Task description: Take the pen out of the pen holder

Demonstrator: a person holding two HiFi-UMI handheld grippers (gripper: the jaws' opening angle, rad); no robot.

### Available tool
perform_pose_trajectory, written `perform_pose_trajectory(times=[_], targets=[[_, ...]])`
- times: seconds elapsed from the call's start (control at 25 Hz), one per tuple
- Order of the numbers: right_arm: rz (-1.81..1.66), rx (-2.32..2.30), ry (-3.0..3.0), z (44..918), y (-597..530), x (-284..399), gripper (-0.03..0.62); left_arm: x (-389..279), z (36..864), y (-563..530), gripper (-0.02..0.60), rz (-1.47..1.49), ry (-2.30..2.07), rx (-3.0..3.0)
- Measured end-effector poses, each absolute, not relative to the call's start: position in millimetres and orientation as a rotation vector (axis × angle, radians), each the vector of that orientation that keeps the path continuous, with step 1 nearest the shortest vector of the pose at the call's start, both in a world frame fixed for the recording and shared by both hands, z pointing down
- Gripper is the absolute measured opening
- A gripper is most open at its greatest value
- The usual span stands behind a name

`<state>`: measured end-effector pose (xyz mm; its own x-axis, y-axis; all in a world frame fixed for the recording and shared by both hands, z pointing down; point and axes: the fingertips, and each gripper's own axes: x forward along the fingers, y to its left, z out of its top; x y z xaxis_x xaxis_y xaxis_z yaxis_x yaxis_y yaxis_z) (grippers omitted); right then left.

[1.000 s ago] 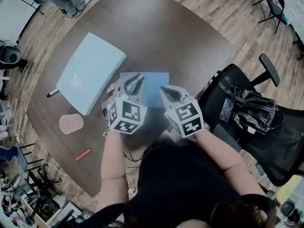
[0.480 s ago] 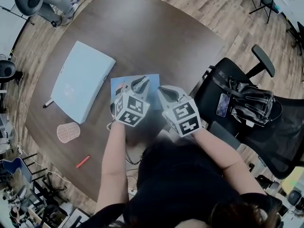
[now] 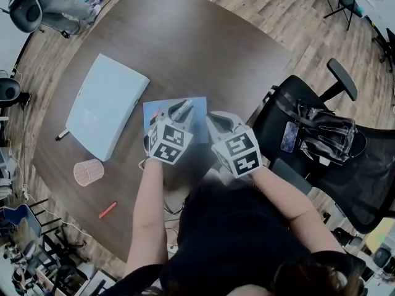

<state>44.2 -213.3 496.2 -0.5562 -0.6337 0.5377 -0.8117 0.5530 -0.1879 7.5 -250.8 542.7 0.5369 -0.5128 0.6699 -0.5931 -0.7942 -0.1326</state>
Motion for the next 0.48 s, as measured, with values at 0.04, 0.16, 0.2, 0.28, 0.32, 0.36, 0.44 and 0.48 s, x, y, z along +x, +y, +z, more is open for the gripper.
perform_pose_trajectory(times=[0.04, 0.16, 0.2, 0.28, 0.32, 0.36, 0.44, 0.48], targets=[[0.592, 1.173, -2.382, 496, -214, 44, 0.018, 6, 540, -250, 0.107, 1.092, -0.973, 2.655], [0.580, 1.179, -2.388, 495, -216, 45, 0.018, -1, 532, -250, 0.098, 1.077, -1.022, 2.650], [0.580, 1.176, -2.389, 495, -216, 44, 0.018, -4, 528, -250, 0.093, 1.071, -1.041, 2.647], [0.579, 1.168, -2.390, 495, -216, 43, 0.018, -11, 521, -250, 0.083, 1.047, -1.084, 2.637], [0.578, 1.165, -2.392, 495, -215, 42, 0.018, -15, 516, -249, 0.078, 1.028, -1.109, 2.628], [0.575, 1.161, -2.395, 495, -215, 41, 0.018, -18, 512, -249, 0.075, 1.005, -1.134, 2.617], [0.568, 1.153, -2.401, 494, -215, 40, 0.018, -25, 503, -248, 0.071, 0.953, -1.184, 2.588], [0.563, 1.149, -2.404, 493, -215, 39, 0.018, -29, 498, -247, 0.068, 0.923, -1.207, 2.574]])
